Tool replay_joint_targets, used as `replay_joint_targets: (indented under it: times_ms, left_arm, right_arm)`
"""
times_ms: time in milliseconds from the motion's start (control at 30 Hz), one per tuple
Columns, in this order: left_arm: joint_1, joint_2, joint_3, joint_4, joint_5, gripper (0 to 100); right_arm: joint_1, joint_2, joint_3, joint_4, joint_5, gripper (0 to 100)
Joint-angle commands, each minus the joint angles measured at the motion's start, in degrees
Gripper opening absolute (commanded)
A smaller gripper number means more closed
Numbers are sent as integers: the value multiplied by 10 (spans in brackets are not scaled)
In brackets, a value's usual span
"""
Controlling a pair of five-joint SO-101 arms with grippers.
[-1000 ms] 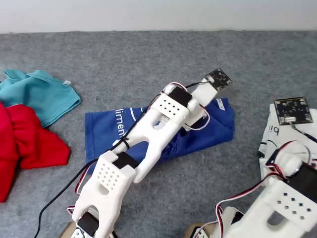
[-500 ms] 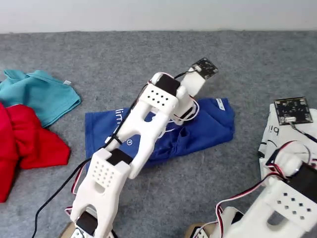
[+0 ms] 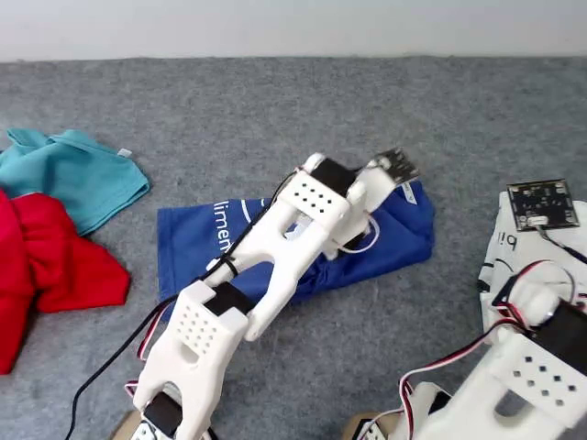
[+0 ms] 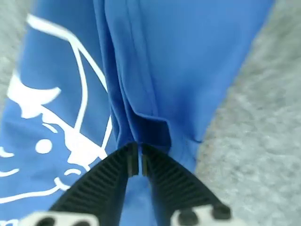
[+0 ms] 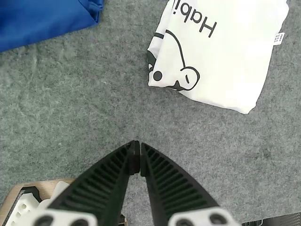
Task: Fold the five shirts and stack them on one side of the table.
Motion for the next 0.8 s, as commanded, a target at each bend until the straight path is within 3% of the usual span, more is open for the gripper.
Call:
replay_joint_targets:
  times_ms: [0, 167, 333, 600, 767]
  left_arm:
    - [-20, -15, 66, -55, -25, 23]
    - [-56, 4, 73, -67, -27, 23]
    - [-55, -18, 12, -13, -25, 23]
    - [33, -52, -100, 80, -23, 23]
    - [64, -46, -106, 84, -23, 23]
  right_arm:
    - [5, -10, -17, 20, 0, 19]
    - [6, -10, -17, 20, 0, 19]
    - [6, -10, -17, 19, 0, 19]
    - [4, -9, -17, 18, 0, 19]
    - [4, -9, -17, 18, 0, 19]
